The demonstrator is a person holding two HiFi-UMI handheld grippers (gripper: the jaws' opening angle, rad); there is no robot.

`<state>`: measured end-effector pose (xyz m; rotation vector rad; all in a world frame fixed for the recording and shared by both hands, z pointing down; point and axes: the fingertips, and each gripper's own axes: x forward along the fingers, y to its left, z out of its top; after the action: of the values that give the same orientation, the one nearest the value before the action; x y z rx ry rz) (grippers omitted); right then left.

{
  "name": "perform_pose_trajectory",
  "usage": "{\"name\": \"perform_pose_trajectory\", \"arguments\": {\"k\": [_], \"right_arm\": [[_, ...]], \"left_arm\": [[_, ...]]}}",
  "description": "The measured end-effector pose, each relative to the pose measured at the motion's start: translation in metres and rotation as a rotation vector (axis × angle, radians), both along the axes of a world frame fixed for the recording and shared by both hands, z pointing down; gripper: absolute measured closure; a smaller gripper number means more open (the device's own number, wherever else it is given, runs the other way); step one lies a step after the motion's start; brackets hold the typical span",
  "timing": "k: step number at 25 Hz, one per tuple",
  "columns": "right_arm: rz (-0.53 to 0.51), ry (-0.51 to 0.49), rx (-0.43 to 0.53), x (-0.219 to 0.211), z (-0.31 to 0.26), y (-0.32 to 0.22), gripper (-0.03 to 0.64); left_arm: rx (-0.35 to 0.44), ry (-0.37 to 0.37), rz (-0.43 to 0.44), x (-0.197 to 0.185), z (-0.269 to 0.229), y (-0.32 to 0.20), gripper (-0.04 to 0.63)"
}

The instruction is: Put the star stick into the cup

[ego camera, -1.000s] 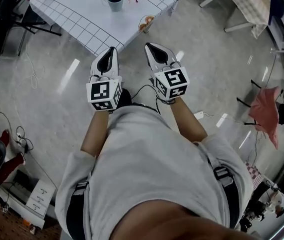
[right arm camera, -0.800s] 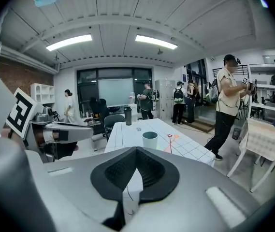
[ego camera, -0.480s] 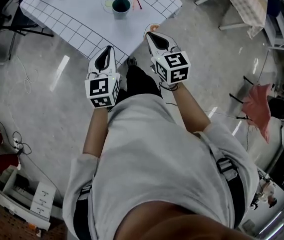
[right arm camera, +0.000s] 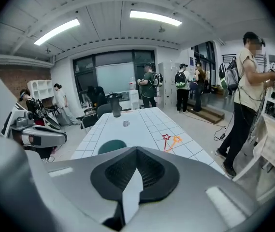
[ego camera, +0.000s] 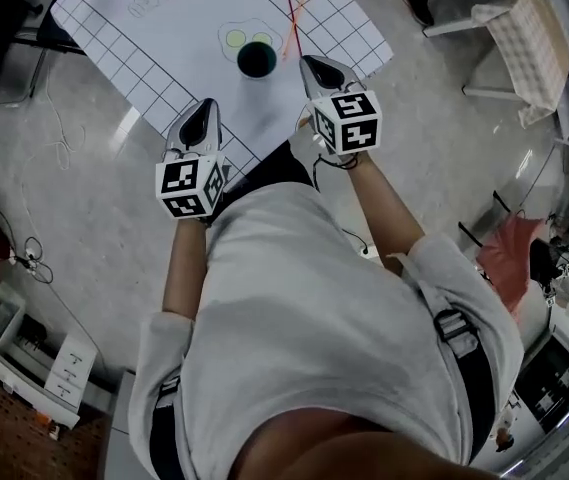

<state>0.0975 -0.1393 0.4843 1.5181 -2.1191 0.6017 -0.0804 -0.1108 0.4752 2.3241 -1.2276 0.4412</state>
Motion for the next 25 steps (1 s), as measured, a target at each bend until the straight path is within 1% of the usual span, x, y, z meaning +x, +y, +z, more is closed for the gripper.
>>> {"name": "perform_pose_trajectory", "arguments": {"k": [4, 8, 11, 13, 17, 20, 25], "right_arm": [[-0.015, -0.026, -0.051, 0.015, 0.025, -0.045, 0.618], [-0.023, -0.045, -0.115, 0.027, 0.055, -0.073, 0.618], [0.015, -0.101, -0.185, 0.037, 0.082, -0.095, 0.617], [0.039, -0.122, -0.222, 0.044, 0.096, -0.109, 0.617], [0.056, -0.135, -0.292, 0.053, 0.119, -0.132, 0.617], [0.076, -0.132, -0.339, 0.061, 0.133, -0.145, 0.615], [0.12, -0.125, -0.399, 0.069, 0.155, -0.161, 0.554]], "left_arm": [[-0.039, -0.046, -0.043, 0.007, 0.02, -0.031, 0.592], [-0.076, -0.078, -0.077, 0.01, 0.035, -0.05, 0.592], [-0.104, -0.095, -0.109, 0.007, 0.046, -0.06, 0.592], [-0.125, -0.104, -0.137, 0.004, 0.053, -0.064, 0.592], [-0.159, -0.11, -0.191, 0.001, 0.064, -0.07, 0.592], [-0.172, -0.109, -0.212, 0.003, 0.069, -0.075, 0.592], [-0.184, -0.106, -0.24, 0.004, 0.073, -0.078, 0.592]]}}
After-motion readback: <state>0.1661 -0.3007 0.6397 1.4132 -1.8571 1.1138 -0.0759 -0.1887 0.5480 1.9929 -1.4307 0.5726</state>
